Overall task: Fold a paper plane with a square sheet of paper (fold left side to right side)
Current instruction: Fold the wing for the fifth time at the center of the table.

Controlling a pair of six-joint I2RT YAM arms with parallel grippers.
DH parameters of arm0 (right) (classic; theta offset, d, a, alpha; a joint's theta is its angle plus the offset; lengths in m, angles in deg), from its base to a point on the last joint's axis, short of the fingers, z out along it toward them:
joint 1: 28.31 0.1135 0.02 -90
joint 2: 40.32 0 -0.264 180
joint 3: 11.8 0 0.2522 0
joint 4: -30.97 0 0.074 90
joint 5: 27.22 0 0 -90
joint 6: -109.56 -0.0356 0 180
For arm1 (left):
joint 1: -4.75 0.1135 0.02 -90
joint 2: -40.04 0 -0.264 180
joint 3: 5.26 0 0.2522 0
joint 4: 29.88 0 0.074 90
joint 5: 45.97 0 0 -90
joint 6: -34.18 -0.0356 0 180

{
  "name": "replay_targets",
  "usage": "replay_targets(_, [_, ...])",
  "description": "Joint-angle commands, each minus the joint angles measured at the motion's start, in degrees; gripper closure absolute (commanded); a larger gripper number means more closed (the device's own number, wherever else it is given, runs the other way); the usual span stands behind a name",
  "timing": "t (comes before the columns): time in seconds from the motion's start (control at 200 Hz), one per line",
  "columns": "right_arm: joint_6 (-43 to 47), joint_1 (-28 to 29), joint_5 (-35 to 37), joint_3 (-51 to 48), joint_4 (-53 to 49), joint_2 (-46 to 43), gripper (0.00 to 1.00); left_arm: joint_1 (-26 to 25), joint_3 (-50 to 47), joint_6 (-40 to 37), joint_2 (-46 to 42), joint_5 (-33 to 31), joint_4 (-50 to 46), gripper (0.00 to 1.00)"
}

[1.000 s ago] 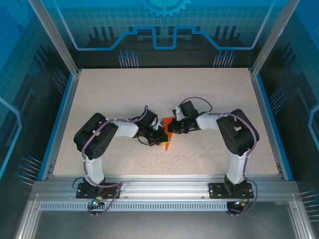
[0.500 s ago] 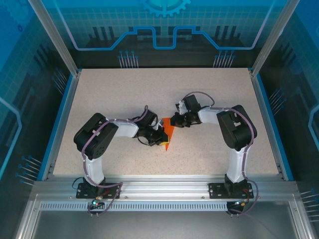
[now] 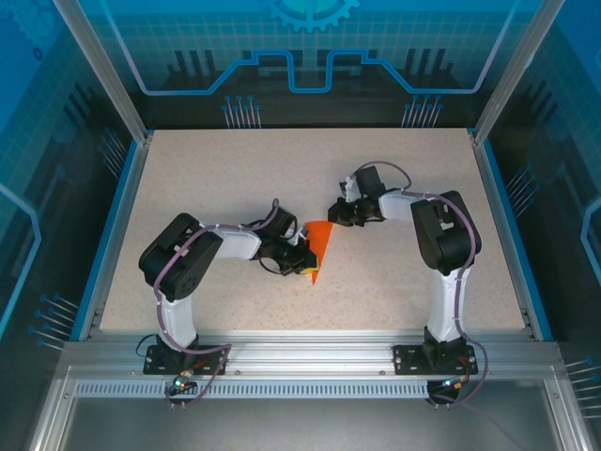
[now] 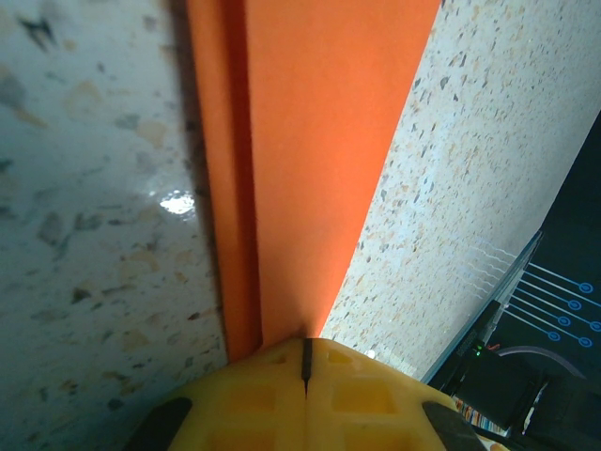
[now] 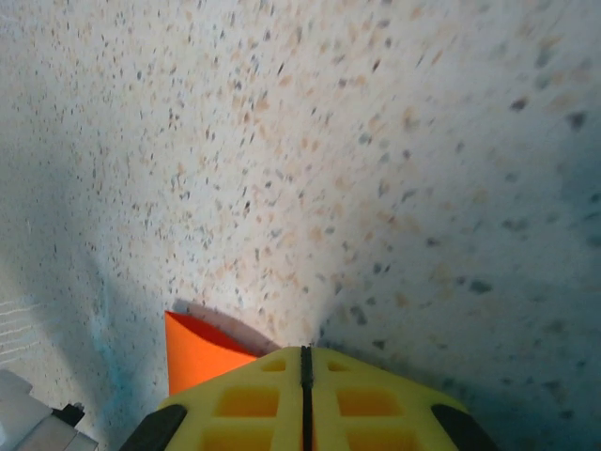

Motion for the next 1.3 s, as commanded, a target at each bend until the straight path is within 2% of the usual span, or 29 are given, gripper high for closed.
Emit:
replay_targets(0.0, [1.75,-1.18,0.61,2.87,-2.23,2.09,0.91,-0.69,-2.64,-0.23,1.68,-5.01,-8.05,1.0])
replay_targets(0.23, [2.06,-2.72,0.65,6.51,-3.36,3.28,0.91,-0.9,-2.97,0.27,1.11,-5.05,-7.27,1.0])
replay_targets(0.38, [2.6,-2.9,1.21,7.73,-4.92,-0.18,0.91,-1.09,-2.9,0.69,0.81,-5.08,-6.8,1.0])
replay_targets(0.55, [1.25,-1.41,-0.19,1.52,-3.95,-8.45,0.91,-1.33,-2.68,0.75,0.68,-5.27,-6.55,1.0])
replay_targets(0.725, [-2.86,3.08,-2.01,-8.35,0.08,-14.34,0.91,-1.35,-2.51,0.81,0.67,-5.36,-6.64,1.0])
replay_targets(0.845, [-6.62,5.83,-4.9,-12.39,4.82,-13.98,0.91,-1.37,-2.44,0.57,0.5,-5.36,-6.91,1.0])
replay_targets(1.065, [-8.79,8.82,-4.54,-13.04,5.43,-10.37,0.91,-1.29,-2.28,0.48,0.28,-5.16,-6.8,1.0])
replay_targets(1.296, [-8.65,9.4,-2.9,-10.94,0.57,-6.03,0.91,-1.37,-1.15,-0.21,-2.42,-4.15,-6.97,1.0])
